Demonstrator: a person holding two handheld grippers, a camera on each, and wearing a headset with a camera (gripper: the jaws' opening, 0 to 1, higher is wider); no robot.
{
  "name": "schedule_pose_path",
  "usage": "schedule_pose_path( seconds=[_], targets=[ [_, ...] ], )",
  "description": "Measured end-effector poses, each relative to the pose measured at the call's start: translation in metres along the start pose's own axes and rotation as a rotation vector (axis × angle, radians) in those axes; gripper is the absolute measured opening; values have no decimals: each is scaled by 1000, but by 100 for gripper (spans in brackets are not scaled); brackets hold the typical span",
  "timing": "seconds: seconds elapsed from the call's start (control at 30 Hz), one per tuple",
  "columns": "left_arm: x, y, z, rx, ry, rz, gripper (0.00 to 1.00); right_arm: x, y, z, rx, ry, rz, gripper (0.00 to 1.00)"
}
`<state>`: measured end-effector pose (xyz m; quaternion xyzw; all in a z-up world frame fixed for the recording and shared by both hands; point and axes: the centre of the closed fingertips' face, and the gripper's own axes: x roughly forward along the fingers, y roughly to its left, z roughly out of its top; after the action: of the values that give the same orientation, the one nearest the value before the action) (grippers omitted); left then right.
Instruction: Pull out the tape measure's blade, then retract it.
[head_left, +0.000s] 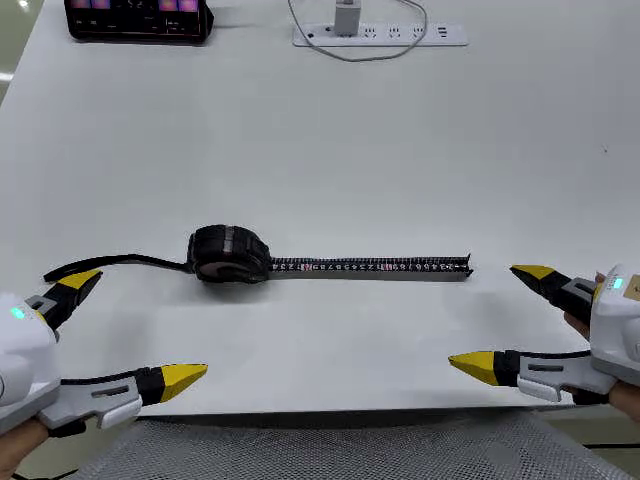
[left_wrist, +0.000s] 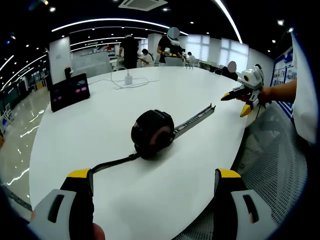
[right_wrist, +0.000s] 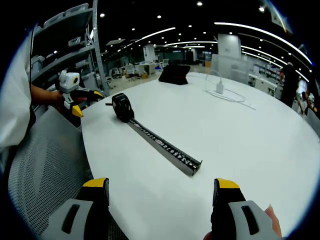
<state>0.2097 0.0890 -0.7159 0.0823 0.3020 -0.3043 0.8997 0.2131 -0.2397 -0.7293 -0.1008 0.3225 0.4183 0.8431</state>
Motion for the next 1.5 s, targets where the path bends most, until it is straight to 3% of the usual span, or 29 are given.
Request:
schedule_pose_path(
  seconds=[0.83,1.5],
  targets=[
    [-4,-1,2,-11,-13,-3,99,-6,1,-2,-1,9,-5,82],
    [-3,-5,2,-23,-9,-24,99,-6,1,-4,24,15,3,95]
  ],
)
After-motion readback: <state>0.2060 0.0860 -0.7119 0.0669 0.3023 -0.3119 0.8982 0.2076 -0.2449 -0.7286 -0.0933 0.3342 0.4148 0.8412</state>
